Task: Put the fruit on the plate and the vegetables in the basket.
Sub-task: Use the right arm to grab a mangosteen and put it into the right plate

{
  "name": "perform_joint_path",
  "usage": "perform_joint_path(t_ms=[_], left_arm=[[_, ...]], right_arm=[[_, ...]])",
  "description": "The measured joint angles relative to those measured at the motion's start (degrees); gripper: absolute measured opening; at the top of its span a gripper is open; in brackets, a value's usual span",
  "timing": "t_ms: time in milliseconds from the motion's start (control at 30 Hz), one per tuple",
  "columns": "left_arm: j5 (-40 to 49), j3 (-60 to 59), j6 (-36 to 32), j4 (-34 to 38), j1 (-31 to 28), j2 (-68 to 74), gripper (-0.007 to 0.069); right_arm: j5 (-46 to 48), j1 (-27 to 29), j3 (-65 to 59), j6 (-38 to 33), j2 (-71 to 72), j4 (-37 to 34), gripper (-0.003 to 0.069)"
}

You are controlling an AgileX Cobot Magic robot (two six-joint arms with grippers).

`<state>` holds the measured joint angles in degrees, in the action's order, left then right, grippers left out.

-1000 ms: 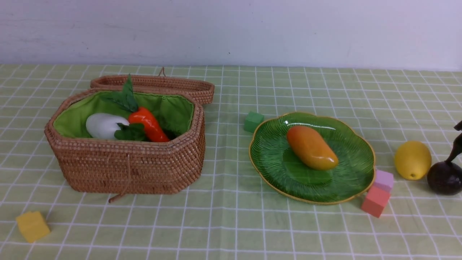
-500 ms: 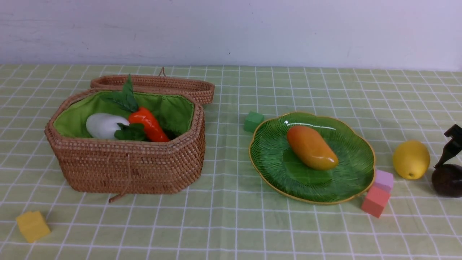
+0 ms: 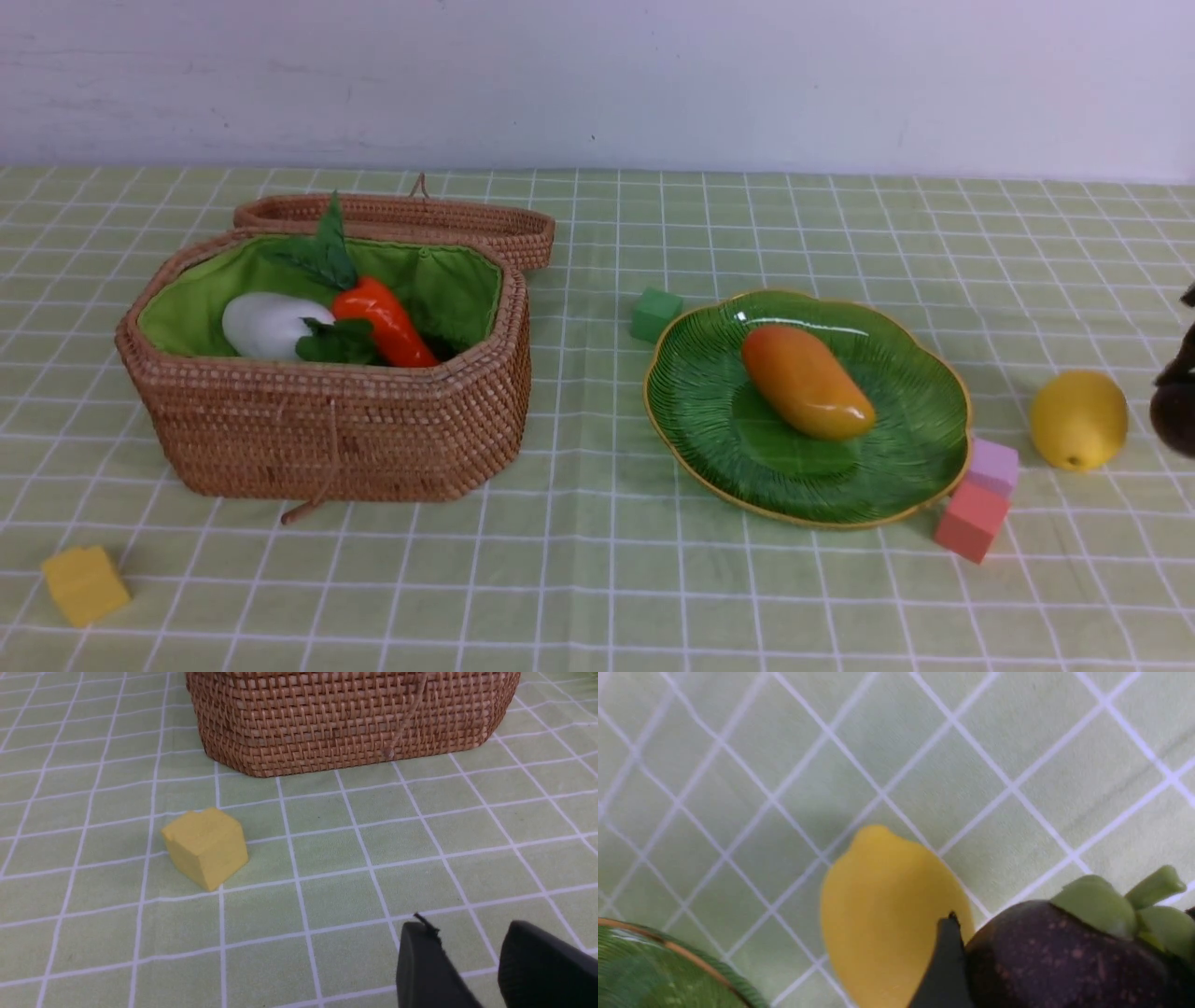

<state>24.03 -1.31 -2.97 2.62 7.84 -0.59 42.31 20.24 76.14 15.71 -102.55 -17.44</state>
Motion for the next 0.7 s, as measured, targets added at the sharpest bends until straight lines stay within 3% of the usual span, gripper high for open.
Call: perform_joint_path(t_ms=[200, 400, 533, 700], left_arm=[[0.0, 0.0, 0.0, 0.0, 0.0, 0.0, 0.0238], [0.0, 0.0, 0.0, 0.0, 0.0, 0.0, 0.0238], [0.0, 0.0, 0.0, 0.0, 0.0, 0.0, 0.0238], [0.0, 0.0, 0.0, 0.0, 0.0, 0.0, 0.0238]], right_arm=[[-3.8, -3.5, 0.0, -3.5, 8.1, -4.8, 0.0568], [-7.0, -16.0, 0.0, -18.7, 8.8, -13.3, 0.0568], [-11.5, -25.9, 0.0, -32.5, 4.5, -15.5, 0.0568], [-13.2, -31.6, 0.0, -37.1, -2.3, -16.4, 0.0568]])
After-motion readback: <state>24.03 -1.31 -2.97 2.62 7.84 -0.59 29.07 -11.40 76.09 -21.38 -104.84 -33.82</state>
